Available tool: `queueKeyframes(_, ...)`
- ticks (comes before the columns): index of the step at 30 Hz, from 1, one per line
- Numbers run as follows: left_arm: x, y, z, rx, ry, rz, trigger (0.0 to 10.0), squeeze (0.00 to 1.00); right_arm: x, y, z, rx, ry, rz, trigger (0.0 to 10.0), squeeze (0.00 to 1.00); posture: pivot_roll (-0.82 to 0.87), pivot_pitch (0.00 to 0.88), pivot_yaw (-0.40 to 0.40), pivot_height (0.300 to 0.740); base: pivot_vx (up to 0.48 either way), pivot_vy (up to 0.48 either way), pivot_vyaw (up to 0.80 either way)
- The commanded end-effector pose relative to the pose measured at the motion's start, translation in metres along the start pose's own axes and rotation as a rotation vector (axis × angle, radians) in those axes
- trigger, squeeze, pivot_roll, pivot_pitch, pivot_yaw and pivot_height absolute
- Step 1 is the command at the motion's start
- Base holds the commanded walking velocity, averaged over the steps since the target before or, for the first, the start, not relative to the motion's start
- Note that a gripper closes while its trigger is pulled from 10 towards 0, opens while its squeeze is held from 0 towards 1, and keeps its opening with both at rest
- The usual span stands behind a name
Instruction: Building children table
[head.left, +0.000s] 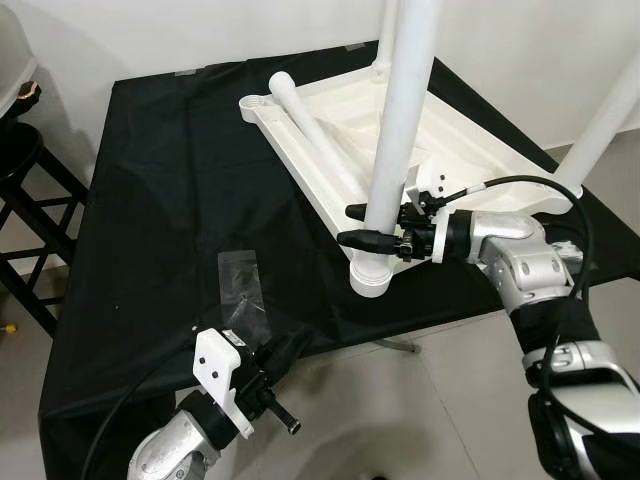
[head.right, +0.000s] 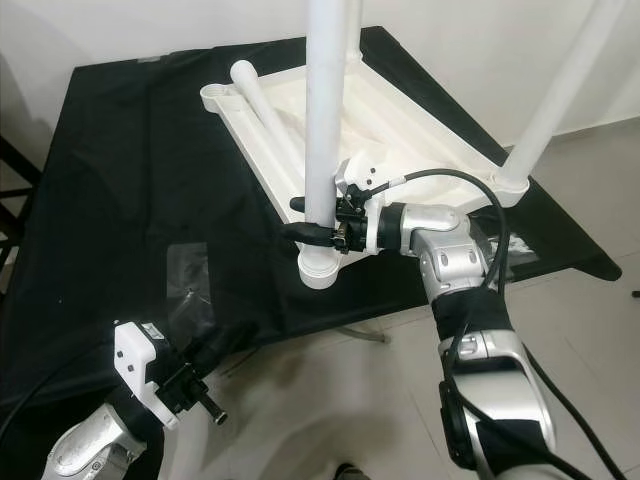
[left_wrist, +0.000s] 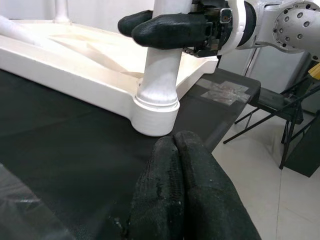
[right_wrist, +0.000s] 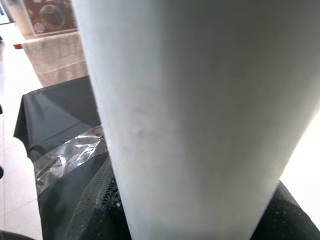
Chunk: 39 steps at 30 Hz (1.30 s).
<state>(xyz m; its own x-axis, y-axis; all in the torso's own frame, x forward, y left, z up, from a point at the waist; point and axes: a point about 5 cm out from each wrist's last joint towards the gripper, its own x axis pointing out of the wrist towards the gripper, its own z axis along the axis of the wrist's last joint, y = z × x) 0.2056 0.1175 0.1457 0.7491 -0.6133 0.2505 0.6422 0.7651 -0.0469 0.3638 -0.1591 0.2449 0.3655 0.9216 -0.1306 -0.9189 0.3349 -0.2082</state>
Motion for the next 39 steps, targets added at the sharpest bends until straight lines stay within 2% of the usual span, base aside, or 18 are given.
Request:
queueKeyframes(1,-0.004,-0.001,-0.002,-0.007,0.023,-0.002,10.0,0.00,0.000,0.002,-0.004,0.014,0.017,0.033,0.0,0.00,0.05,0.260,0.033,0.740,0.000,0.000,0.00)
queueKeyframes(8,-0.005,0.000,-0.001,-0.007,0.026,-0.002,10.0,0.00,-0.007,-0.003,-0.010,0.006,0.031,-0.026,0.0,0.00,0.04,0.266,0.037,0.740,0.000,0.000,0.00)
queueKeyframes(10,-0.004,0.001,-0.001,-0.009,0.026,-0.002,10.0,0.00,0.000,0.007,-0.037,0.077,0.076,-0.290,0.0,0.00,0.02,0.267,0.026,0.740,0.000,0.000,0.00)
queueKeyframes(12,-0.004,0.001,-0.001,-0.009,0.026,-0.002,10.0,0.00,0.000,0.007,-0.037,0.077,0.076,-0.290,0.0,0.00,0.02,0.267,0.026,0.740,0.000,0.000,0.00)
queueKeyframes(13,-0.004,0.001,-0.001,-0.010,0.026,-0.002,10.0,0.00,0.003,0.013,-0.048,0.107,0.086,-0.396,0.0,0.00,0.02,0.267,0.026,0.740,0.000,0.000,0.00)
queueKeyframes(14,-0.004,0.001,-0.001,-0.010,0.026,-0.002,10.0,0.00,0.003,0.013,-0.048,0.107,0.086,-0.396,0.0,0.00,0.02,0.267,0.026,0.740,0.000,0.000,0.00)
queueKeyframes(15,-0.003,0.003,-0.001,-0.009,0.025,-0.002,10.0,0.00,0.017,0.041,-0.074,0.200,0.124,-0.601,0.0,0.00,0.01,0.262,0.051,0.740,0.000,0.000,0.00)
queueKeyframes(17,-0.003,0.003,-0.001,-0.009,0.025,-0.002,10.0,0.00,0.017,0.041,-0.074,0.200,0.124,-0.601,0.0,0.00,0.01,0.262,0.051,0.740,0.000,0.000,0.00)
queueKeyframes(18,-0.001,0.006,-0.001,-0.008,0.025,-0.005,10.0,0.00,0.025,0.065,-0.086,0.257,0.147,-0.748,0.0,0.00,0.00,0.248,0.059,0.740,0.000,0.000,0.00)
queueKeyframes(21,-0.001,0.006,-0.001,-0.008,0.025,-0.005,10.0,0.00,0.025,0.065,-0.086,0.257,0.147,-0.748,0.0,0.00,0.00,0.248,0.059,0.740,0.000,0.000,0.00)
queueKeyframes(22,0.001,0.008,-0.003,-0.010,0.027,-0.011,10.0,0.00,0.032,0.080,-0.088,0.256,0.153,-0.850,0.0,0.00,-0.02,0.230,0.066,0.740,0.000,0.000,0.00)
queueKeyframes(23,0.003,0.010,-0.004,-0.011,0.028,-0.018,10.0,0.00,0.038,0.085,-0.086,0.241,0.144,-0.910,0.0,0.00,-0.02,0.213,0.066,0.740,0.000,0.000,0.00)
queueKeyframes(27,0.006,0.013,-0.006,-0.011,0.029,-0.020,10.0,0.00,0.046,0.081,-0.080,0.193,0.120,-0.923,0.0,0.00,-0.01,0.206,0.063,0.740,0.000,0.000,0.00)
queueKeyframes(32,0.006,0.014,-0.006,-0.008,0.026,-0.014,10.0,0.00,0.047,0.079,-0.080,0.189,0.123,-0.931,0.0,0.00,-0.01,0.200,0.061,0.740,0.000,0.000,0.00)
queueKeyframes(35,0.007,0.015,-0.006,-0.004,0.021,-0.005,10.0,0.00,0.045,0.085,-0.075,0.194,0.159,-1.013,0.0,0.00,-0.01,0.200,0.059,0.740,0.000,0.000,0.00)
queueKeyframes(37,0.007,0.015,-0.006,-0.005,0.020,-0.008,10.0,0.00,0.047,0.088,-0.074,0.201,0.165,-1.012,0.0,0.00,-0.01,0.204,0.057,0.740,0.000,0.000,0.00)
queueKeyframes(38,0.007,0.014,-0.006,-0.006,0.019,-0.010,10.0,0.00,0.050,0.090,-0.072,0.201,0.159,-0.979,7.2,0.00,-0.01,0.207,0.056,0.740,0.000,0.000,0.00)
queueKeyframes(39,0.007,0.014,-0.006,-0.006,0.019,-0.010,10.0,0.00,0.050,0.090,-0.072,0.201,0.159,-0.979,7.2,0.00,-0.01,0.207,0.056,0.740,0.000,0.000,0.00)
